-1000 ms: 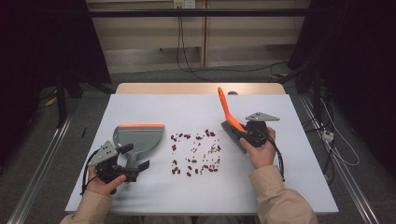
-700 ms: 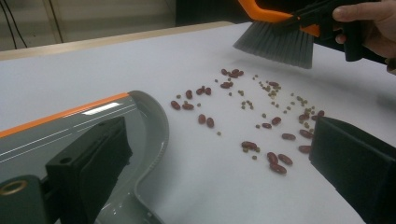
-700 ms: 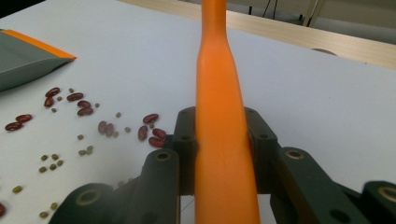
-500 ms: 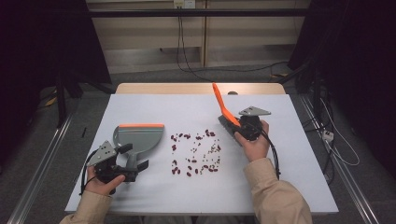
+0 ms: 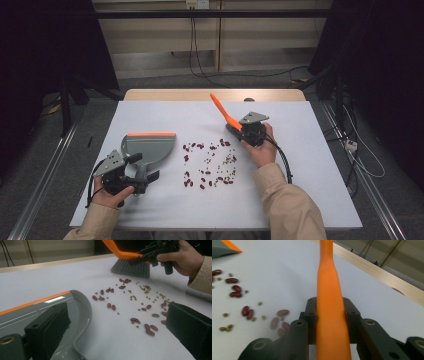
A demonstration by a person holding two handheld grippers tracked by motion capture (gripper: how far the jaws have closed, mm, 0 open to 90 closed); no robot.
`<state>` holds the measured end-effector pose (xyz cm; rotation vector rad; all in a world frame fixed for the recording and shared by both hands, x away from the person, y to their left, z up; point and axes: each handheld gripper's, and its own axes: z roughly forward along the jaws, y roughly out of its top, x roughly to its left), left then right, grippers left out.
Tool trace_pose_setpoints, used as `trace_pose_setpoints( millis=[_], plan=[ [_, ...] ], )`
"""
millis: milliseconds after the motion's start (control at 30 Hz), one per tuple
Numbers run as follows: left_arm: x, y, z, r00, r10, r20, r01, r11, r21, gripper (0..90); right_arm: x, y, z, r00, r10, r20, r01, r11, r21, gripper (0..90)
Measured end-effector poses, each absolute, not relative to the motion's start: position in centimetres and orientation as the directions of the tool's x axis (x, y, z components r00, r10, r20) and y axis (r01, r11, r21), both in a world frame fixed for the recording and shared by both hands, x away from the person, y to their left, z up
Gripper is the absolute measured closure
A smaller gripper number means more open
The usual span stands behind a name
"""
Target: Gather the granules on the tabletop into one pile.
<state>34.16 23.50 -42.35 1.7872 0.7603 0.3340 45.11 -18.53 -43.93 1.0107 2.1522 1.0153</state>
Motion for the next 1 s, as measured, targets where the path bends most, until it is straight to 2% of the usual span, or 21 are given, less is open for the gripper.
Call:
trace_pose_setpoints(
  millis=[167, 333, 600, 1000],
  plan=[
    [34.1, 23.6, -42.3, 0.754, 0.643, -0.138, 0.325, -0.182, 0.928, 4.8, 44.4, -17.3, -43.9, -0.627, 0.755, -0.194, 0.360, 0.501, 0.787, 71.0],
    [34.2, 23.7, -42.3, 0.751, 0.645, -0.143, 0.330, -0.178, 0.927, 4.8, 43.3, -17.4, -43.8, -0.668, 0.729, -0.152, 0.360, 0.495, 0.791, 70.9],
    [34.1, 23.6, -42.4, 0.749, 0.647, -0.143, 0.332, -0.179, 0.926, 4.9, 41.4, -17.0, -43.7, -0.733, 0.658, -0.172, 0.309, 0.548, 0.777, 70.5],
    [34.1, 23.5, -42.3, 0.752, 0.644, -0.136, 0.325, -0.184, 0.928, 4.9, 39.2, -16.4, -43.4, -0.782, 0.601, -0.162, 0.281, 0.573, 0.770, 70.5]
  ],
)
